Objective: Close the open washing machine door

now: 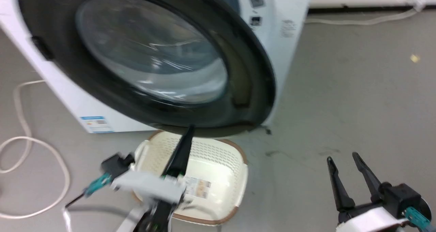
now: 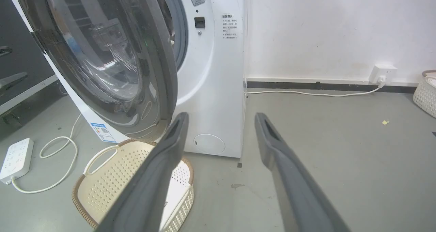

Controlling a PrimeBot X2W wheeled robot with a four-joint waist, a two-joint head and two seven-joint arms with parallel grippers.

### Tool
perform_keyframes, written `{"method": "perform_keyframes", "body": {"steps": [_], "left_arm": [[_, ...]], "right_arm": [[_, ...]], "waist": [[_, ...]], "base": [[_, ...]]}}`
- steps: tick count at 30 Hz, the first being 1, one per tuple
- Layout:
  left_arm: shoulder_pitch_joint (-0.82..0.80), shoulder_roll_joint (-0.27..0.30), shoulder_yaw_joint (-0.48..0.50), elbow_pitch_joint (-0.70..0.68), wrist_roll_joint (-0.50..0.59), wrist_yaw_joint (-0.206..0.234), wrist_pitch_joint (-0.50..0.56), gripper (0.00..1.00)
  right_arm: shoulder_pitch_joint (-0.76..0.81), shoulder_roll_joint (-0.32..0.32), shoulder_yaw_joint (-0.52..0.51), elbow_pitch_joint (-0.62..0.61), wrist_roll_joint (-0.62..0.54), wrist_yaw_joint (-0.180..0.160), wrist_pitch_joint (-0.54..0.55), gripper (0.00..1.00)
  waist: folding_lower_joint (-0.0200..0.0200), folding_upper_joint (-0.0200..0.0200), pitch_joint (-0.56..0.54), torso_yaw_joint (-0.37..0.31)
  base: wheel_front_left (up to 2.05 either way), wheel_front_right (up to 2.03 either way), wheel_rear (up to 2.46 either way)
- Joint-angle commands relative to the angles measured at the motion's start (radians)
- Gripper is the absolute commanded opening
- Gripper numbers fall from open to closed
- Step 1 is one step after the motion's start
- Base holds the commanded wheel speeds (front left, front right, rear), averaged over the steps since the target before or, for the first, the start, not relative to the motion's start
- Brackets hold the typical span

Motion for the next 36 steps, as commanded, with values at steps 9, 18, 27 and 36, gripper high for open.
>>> {"method": "perform_keyframes", "body": {"steps": [9, 18, 27, 36], "left_arm": [[0.236, 0.031, 0.284, -0.126, 0.628, 0.037, -0.017, 1.00], [0.356, -0.007, 0.379, -0.241, 1.173, 0.083, -0.018, 1.00], [0.398, -0.057, 0.356, -0.237, 1.382, 0.150, -0.018, 1.00], [0.331, -0.104, 0.363, -0.211, 1.373, 0.132, -0.018, 1.00]], "right_arm": [[0.063, -0.028, 0.025, -0.047, -0.004, 0.001, -0.004, 1.00], [0.066, -0.039, 0.046, -0.051, -0.022, 0.001, -0.004, 1.00], [0.028, -0.094, 0.136, -0.030, -0.021, 0.001, 0.013, 0.00], [-0.191, -0.217, 0.238, -0.047, 0.069, 0.001, 0.085, 0.00]], "waist": [[0.0001, -0.0001, -0.125, 0.197], [0.0001, -0.0001, -0.126, 0.234], [0.0001, -0.0001, -0.092, 0.254], [0.0001, -0.0001, 0.023, 0.299]], "base": [[0.00, 0.00, 0.00], [0.00, 0.00, 0.00], [0.00, 0.00, 0.00], [0.00, 0.00, 0.00]]}}
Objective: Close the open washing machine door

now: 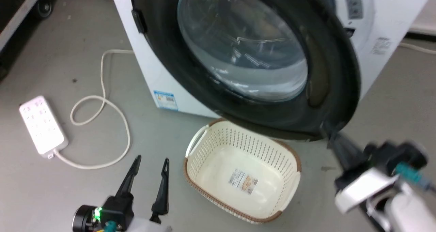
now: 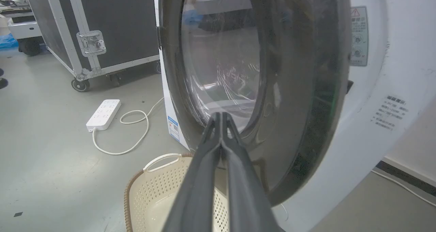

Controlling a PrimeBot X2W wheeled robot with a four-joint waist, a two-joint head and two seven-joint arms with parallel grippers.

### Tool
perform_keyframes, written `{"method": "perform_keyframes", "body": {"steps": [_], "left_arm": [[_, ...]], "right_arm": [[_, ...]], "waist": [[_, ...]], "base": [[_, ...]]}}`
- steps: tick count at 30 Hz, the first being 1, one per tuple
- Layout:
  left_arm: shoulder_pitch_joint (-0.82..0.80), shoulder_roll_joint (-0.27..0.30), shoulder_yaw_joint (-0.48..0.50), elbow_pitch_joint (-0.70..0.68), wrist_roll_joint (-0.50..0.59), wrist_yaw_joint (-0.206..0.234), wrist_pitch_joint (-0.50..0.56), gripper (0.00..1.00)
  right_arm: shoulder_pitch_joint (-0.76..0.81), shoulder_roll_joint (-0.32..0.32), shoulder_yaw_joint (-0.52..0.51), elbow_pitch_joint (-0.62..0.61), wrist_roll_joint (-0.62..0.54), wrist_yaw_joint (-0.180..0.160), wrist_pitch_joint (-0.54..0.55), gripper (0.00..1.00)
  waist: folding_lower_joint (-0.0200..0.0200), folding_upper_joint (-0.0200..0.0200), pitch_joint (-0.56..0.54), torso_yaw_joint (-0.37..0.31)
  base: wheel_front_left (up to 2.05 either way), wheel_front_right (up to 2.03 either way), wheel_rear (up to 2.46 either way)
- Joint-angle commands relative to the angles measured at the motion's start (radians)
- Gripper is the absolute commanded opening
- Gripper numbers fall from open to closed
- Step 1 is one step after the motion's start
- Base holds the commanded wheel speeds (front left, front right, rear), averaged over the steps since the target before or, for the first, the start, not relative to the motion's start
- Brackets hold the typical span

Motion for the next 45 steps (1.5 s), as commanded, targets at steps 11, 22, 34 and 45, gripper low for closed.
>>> {"method": "perform_keyframes", "body": {"steps": [11, 22, 34, 45], "left_arm": [[-0.129, -0.051, -0.032, 0.033, -0.038, -0.048, -0.005, 1.00], [-0.179, -0.055, -0.057, 0.013, -0.075, -0.021, -0.005, 1.00], [-0.154, -0.055, -0.043, 0.031, -0.078, -0.007, -0.005, 1.00], [-0.098, -0.055, 0.007, 0.088, -0.085, -0.042, -0.005, 1.00]], "right_arm": [[-0.390, -0.232, 0.032, 0.178, 0.211, 0.001, 0.131, 0.00], [-0.665, -0.261, -0.051, 0.429, 0.281, 0.001, 0.171, 0.00], [-0.653, -0.179, -0.027, 0.578, 0.236, 0.001, 0.039, 1.00], [-0.305, -0.096, -0.113, 0.414, 0.131, 0.001, -0.075, 1.00]], "waist": [[-0.0002, -0.0001, 0.190, 0.113], [-0.0002, -0.0001, 0.250, 0.150], [-0.0002, -0.0001, 0.139, 0.105], [-0.0002, -0.0001, -0.035, 0.016]], "base": [[0.00, 0.00, 0.00], [0.00, 0.00, 0.00], [0.00, 0.00, 0.00], [0.00, 0.00, 0.00]]}}
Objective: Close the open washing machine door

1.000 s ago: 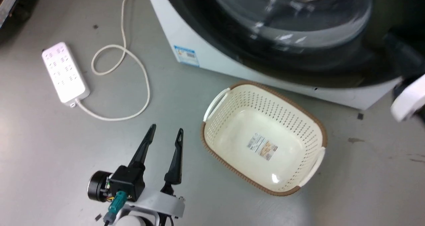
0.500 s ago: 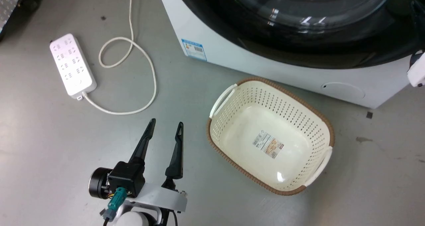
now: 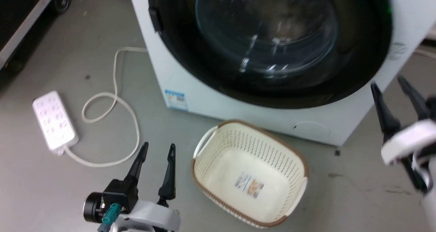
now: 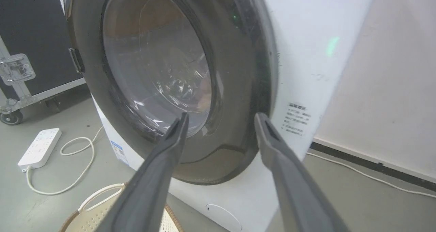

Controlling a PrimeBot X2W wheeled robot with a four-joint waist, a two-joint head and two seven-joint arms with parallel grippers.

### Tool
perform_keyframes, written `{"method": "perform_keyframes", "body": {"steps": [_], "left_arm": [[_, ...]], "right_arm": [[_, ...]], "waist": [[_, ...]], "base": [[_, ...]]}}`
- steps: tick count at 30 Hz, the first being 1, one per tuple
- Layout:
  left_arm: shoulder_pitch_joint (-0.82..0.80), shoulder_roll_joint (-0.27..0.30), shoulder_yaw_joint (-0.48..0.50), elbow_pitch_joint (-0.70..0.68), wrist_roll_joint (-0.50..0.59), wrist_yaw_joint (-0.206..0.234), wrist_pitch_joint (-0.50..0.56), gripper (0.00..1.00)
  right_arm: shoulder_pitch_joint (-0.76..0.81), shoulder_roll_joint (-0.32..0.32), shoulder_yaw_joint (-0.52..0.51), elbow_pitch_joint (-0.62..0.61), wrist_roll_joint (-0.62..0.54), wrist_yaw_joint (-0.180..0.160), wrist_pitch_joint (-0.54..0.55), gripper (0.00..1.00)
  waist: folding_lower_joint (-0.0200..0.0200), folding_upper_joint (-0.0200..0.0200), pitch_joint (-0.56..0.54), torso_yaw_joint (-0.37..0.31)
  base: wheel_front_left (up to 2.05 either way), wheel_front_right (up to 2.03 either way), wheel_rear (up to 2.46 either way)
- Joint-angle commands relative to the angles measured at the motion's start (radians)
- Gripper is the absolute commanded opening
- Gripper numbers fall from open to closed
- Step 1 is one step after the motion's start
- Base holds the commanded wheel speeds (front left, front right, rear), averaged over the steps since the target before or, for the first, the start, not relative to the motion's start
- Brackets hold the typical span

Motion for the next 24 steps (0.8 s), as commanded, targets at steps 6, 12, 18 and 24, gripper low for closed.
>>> {"method": "perform_keyframes", "body": {"steps": [6, 12, 18, 24], "left_arm": [[0.056, 0.000, 0.034, 0.023, 0.005, -0.023, -0.005, 1.00], [0.086, 0.000, 0.046, 0.028, 0.022, -0.034, -0.005, 1.00], [0.096, 0.000, 0.046, 0.043, 0.041, -0.047, -0.005, 1.00], [0.090, 0.001, 0.054, 0.056, 0.053, -0.054, -0.005, 1.00]], "right_arm": [[0.341, 0.183, -0.190, -0.275, -0.160, -0.001, -0.013, 1.00], [0.490, 0.306, -0.256, -0.404, -0.239, -0.001, -0.014, 1.00], [0.562, 0.337, -0.281, -0.452, -0.316, -0.001, -0.014, 1.00], [0.569, 0.339, -0.276, -0.447, -0.298, -0.001, -0.014, 1.00]], "waist": [[0.0002, -0.0001, -0.116, -0.082], [0.0002, -0.0001, -0.141, -0.108], [0.0002, -0.0001, -0.143, -0.129], [0.0002, -0.0001, -0.143, -0.136]], "base": [[0.00, 0.00, 0.00], [0.00, 0.00, 0.00], [0.00, 0.00, 0.00], [0.00, 0.00, 0.00]]}}
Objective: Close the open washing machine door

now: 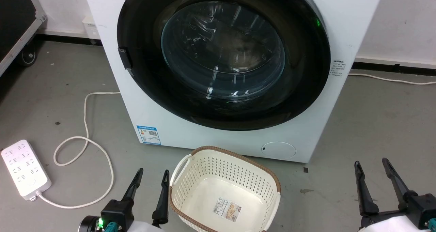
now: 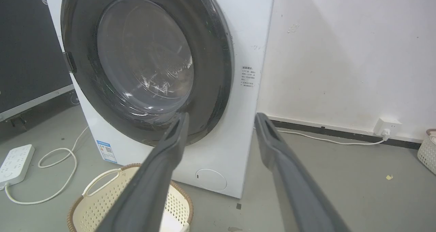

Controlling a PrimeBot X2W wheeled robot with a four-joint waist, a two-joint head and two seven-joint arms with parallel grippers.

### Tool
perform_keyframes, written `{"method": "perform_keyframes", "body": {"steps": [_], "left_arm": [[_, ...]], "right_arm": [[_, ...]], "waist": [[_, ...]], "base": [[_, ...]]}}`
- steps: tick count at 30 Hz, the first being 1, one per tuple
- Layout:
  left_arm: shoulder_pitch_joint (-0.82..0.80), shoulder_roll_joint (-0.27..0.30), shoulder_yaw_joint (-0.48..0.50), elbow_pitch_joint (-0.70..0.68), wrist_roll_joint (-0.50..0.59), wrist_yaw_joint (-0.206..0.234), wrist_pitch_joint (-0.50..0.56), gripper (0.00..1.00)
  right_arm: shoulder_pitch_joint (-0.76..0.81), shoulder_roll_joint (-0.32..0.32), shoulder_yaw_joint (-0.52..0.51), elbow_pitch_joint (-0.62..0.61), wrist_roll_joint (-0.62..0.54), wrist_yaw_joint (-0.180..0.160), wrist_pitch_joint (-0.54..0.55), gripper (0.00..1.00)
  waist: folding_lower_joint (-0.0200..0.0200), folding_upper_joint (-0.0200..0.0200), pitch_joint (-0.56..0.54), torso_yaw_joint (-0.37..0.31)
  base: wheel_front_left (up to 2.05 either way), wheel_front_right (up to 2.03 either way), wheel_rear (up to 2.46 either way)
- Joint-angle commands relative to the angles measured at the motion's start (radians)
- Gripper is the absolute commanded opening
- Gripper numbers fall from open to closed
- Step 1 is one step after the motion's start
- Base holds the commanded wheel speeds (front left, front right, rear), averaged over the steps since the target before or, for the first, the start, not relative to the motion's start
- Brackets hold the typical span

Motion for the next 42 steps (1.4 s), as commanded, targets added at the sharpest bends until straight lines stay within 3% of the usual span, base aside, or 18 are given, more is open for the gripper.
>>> {"method": "perform_keyframes", "body": {"steps": [1, 5, 6, 42], "left_arm": [[0.001, 0.001, 0.004, 0.003, 0.003, -0.006, -0.005, 1.00], [0.001, 0.001, 0.008, 0.002, 0.000, -0.004, -0.005, 1.00], [0.000, 0.000, 0.008, 0.000, -0.001, 0.000, 0.000, 0.00], [-0.005, 0.000, 0.032, -0.044, 0.033, 0.022, 0.072, 0.00]], "right_arm": [[0.018, 0.006, 0.003, -0.001, 0.009, -0.001, -0.004, 1.00], [0.020, 0.006, 0.006, 0.000, 0.011, -0.001, -0.004, 1.00], [0.000, 0.001, 0.005, 0.001, 0.006, 0.000, 0.000, 0.00], [-0.013, 0.002, 0.043, -0.020, 0.001, 0.000, 0.071, 0.00]], "waist": [[0.0001, -0.0001, 0.000, 0.000], [0.0001, -0.0001, 0.003, 0.003], [0.0001, -0.0001, 0.003, 0.003], [0.0002, -0.0001, 0.007, -0.016]], "base": [[0.00, 0.00, 0.00], [0.00, 0.00, 0.00], [0.00, 0.00, 0.00], [0.00, 0.00, 0.00]]}}
